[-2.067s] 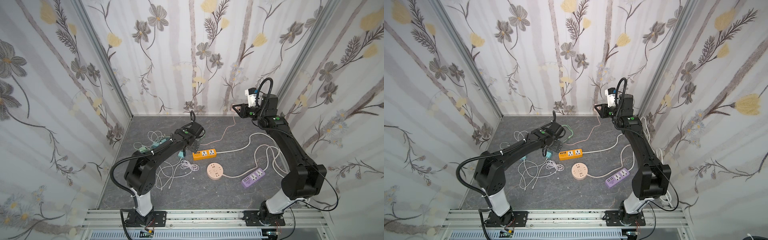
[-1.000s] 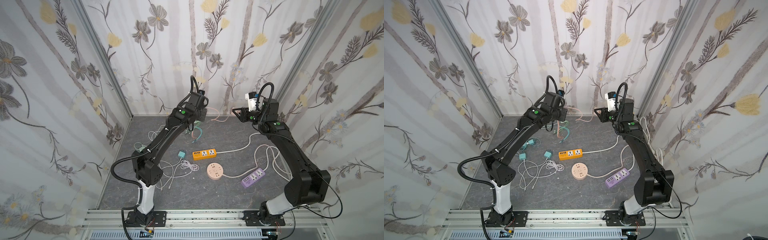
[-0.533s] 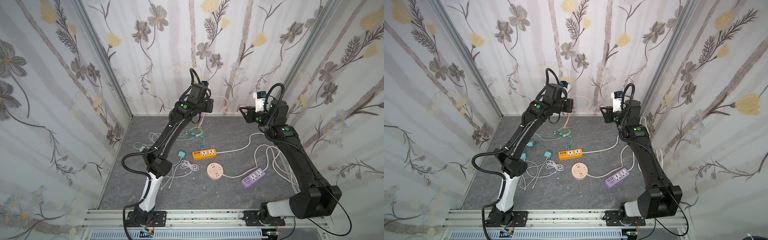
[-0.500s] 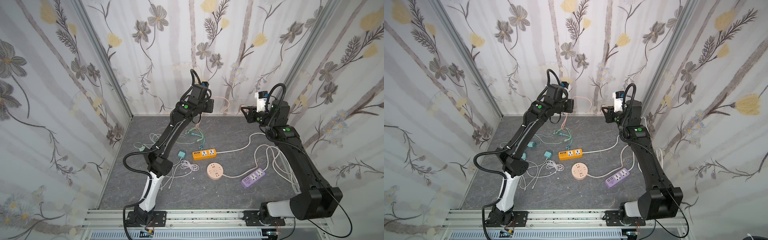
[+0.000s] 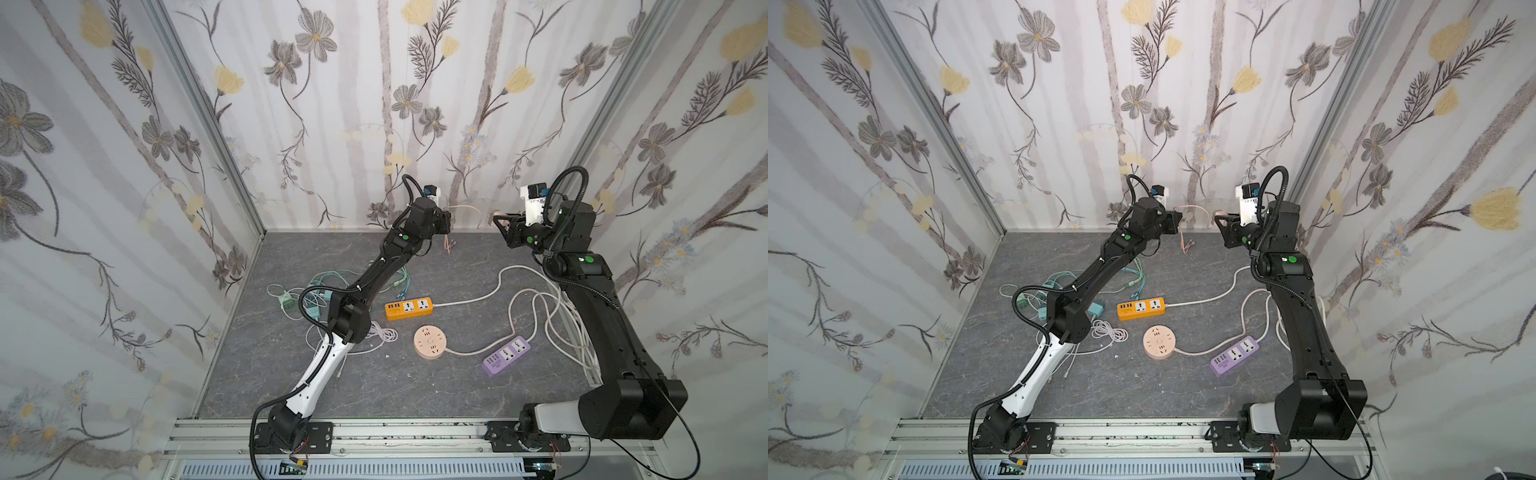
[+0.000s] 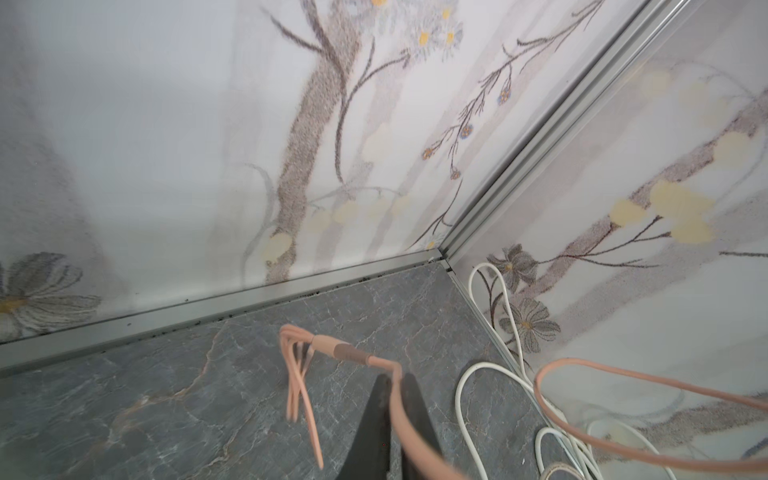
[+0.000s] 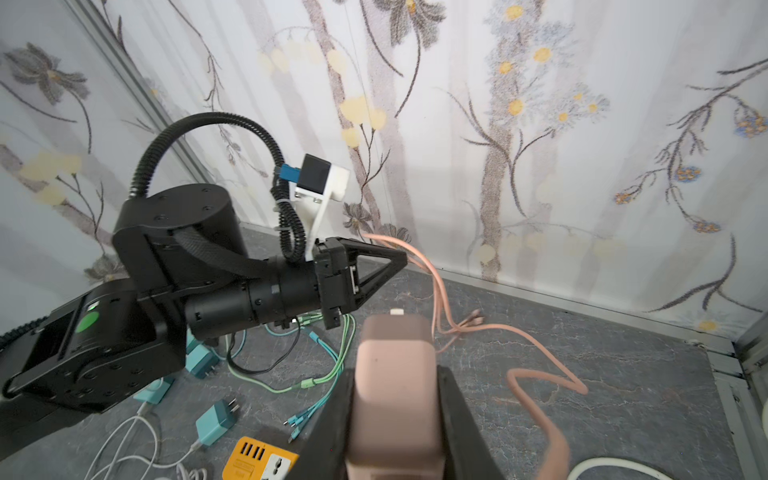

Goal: Insert the plug

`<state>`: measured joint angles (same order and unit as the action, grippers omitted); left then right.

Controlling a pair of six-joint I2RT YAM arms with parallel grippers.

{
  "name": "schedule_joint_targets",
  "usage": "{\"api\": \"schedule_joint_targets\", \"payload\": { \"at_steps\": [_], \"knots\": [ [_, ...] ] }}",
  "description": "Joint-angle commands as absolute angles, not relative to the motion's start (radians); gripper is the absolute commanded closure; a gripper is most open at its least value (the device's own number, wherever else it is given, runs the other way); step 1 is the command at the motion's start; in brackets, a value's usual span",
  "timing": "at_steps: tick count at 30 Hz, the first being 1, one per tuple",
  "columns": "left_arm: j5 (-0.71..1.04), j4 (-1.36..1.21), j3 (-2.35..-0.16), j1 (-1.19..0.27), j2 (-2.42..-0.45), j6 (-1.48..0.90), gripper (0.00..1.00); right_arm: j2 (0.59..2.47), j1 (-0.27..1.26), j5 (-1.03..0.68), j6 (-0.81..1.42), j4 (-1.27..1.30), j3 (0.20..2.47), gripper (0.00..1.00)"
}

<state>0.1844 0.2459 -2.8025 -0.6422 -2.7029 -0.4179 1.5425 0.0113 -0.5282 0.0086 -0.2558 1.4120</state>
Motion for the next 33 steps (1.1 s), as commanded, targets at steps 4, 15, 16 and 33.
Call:
{"api": "schedule_joint_targets", "payload": {
  "at_steps": [4,15,16,33],
  "knots": [
    [0.077,0.596,-2.73,-0.612,-2.643,-0.244,0.01,1.584,0.033,-0.641,-0.178,-0.367,1.376,1.0],
    [-0.111,0.711,-2.221,-0.562,-2.314,-0.106,0.0,1.726,0.165,-0.616,-0.605,-0.645,1.405,1.0],
    [-0.148,0.699,-2.182,-0.561,-2.287,-0.12,0.0,1.745,0.191,-0.607,-0.68,-0.695,1.414,1.0],
    [-0.144,0.52,-1.562,-0.462,-1.813,-0.315,0.0,2.13,0.517,-0.274,-1.022,-1.143,1.744,1.0]
  ]
}}
